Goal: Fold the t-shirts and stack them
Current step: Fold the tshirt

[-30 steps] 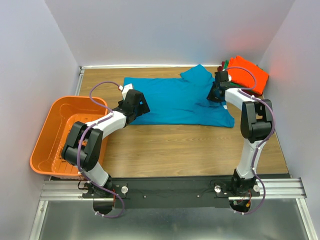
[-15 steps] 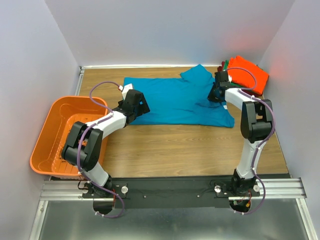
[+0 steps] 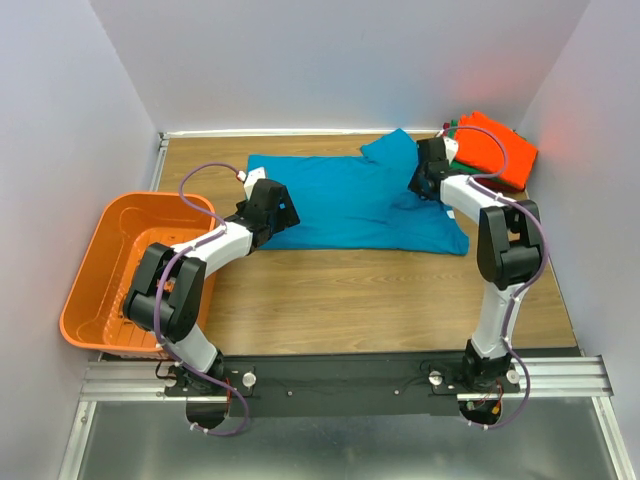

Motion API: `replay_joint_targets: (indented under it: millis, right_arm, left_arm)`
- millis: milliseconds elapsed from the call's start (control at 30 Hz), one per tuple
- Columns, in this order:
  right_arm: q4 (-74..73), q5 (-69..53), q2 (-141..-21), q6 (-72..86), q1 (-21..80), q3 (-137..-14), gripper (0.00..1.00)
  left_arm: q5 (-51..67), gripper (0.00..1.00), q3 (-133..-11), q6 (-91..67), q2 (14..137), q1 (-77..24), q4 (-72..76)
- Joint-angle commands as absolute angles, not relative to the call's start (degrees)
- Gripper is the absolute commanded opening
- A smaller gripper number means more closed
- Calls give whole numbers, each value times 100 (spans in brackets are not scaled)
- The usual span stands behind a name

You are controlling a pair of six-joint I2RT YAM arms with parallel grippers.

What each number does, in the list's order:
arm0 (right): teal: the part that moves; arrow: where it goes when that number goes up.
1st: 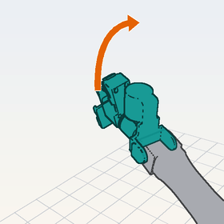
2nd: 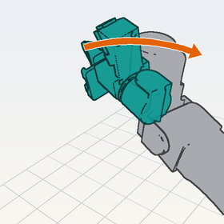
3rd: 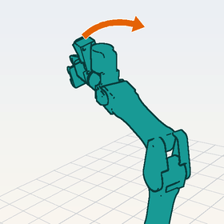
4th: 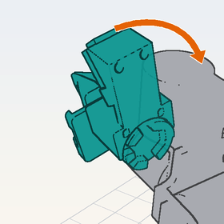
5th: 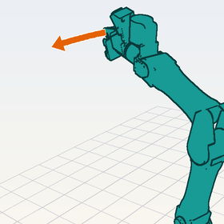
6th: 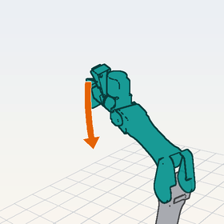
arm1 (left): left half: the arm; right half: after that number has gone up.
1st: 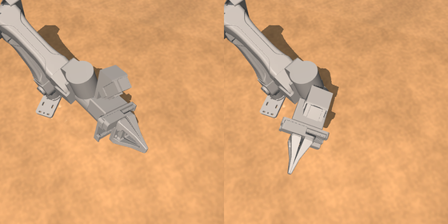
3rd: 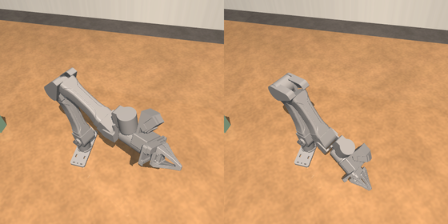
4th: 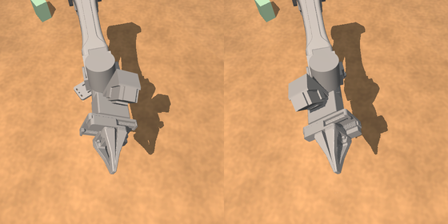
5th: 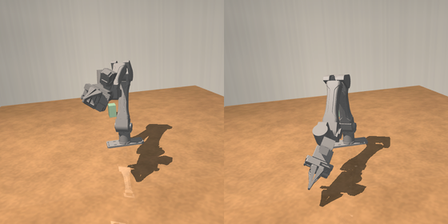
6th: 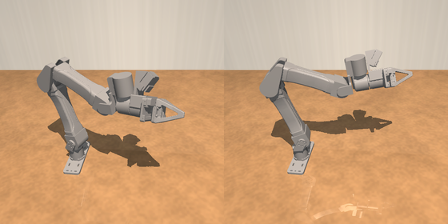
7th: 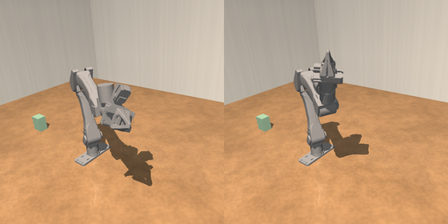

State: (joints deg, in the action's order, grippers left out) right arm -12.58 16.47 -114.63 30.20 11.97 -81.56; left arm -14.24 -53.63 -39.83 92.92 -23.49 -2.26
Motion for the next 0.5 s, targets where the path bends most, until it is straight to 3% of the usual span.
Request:
replay_joint_targets:
  millis: [0,367,433,467]
  right_arm:
    - [-756,1995,-11267,3059,1230,-8148,1]
    - [-62,1899,-11592,2795,1353,-7954,2]
    - [-61,1680,-11724,2742,1380,-7980,17]
    - [-53,1635,-11742,2673,1406,-7980,37]
  left_arm:
    - [-1397,91,-5388,-3894,9264,-2364,-202]
    - [-1389,92,-5326,-3981,9343,-2364,-176]
    - [-1406,91,-5317,-4008,9360,-2364,-176]
    - [-1424,92,-5309,-4025,9360,-2364,-176]
